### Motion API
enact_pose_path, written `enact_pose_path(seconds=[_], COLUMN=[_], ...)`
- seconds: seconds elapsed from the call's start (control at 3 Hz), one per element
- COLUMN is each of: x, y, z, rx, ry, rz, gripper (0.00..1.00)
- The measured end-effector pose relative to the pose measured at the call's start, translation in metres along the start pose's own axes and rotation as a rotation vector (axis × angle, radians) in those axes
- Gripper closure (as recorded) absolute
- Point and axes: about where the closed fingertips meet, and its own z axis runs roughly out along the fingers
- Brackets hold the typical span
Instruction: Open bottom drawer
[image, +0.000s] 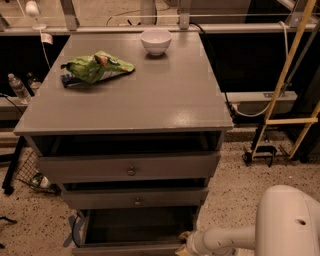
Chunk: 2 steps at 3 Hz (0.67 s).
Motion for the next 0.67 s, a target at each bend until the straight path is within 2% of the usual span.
enact_pose_path(seconds=[0.67], x=[-0.0007], y=[0.0023], z=[0.0018], rx=[-0.004], ry=[-0.001], rz=[0.000], gripper=[0.07])
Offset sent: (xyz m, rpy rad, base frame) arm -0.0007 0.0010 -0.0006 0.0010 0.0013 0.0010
